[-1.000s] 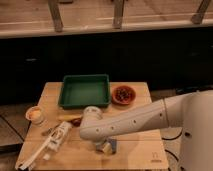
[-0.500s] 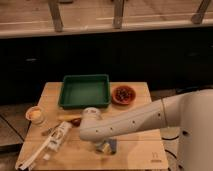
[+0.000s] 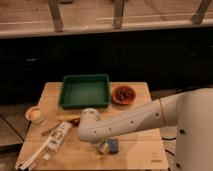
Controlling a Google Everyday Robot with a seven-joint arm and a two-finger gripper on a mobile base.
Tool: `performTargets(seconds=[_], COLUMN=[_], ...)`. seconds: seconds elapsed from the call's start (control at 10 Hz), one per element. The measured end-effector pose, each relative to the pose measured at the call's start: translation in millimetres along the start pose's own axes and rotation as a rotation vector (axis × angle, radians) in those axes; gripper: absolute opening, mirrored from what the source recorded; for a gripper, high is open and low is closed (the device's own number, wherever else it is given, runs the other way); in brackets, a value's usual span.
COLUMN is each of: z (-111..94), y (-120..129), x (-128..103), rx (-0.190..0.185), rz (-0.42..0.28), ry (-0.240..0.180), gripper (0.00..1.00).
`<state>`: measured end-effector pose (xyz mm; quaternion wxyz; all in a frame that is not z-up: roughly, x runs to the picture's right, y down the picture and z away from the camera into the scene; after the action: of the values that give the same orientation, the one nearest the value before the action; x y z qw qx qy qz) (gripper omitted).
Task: Place sponge in tray
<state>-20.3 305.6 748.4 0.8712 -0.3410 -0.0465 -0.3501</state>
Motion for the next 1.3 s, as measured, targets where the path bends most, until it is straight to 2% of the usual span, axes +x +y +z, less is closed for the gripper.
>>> performTargets(seconds=[0.2, 0.6, 0.7, 0.8, 1.2, 1.3], z=[-4.1, -9.5, -10.2, -9.9, -8.1, -8.4], y=[-1.3, -2.8, -3.1, -2.5, -1.7, -1.8], x=[1.5, 2.7, 3.1, 3.3, 4.5, 4.8], rx=[-0.004, -0.007, -0.008, -0.009, -0.011, -0.011], rz=[-0.006, -0.015, -0.016, -0.018, -0.027, -0.028], ry=[-0.002, -0.003, -0.003, -0.002, -0.001, -0.001], gripper=[0.4, 0.32, 0.35, 0.45, 0.6, 0.61])
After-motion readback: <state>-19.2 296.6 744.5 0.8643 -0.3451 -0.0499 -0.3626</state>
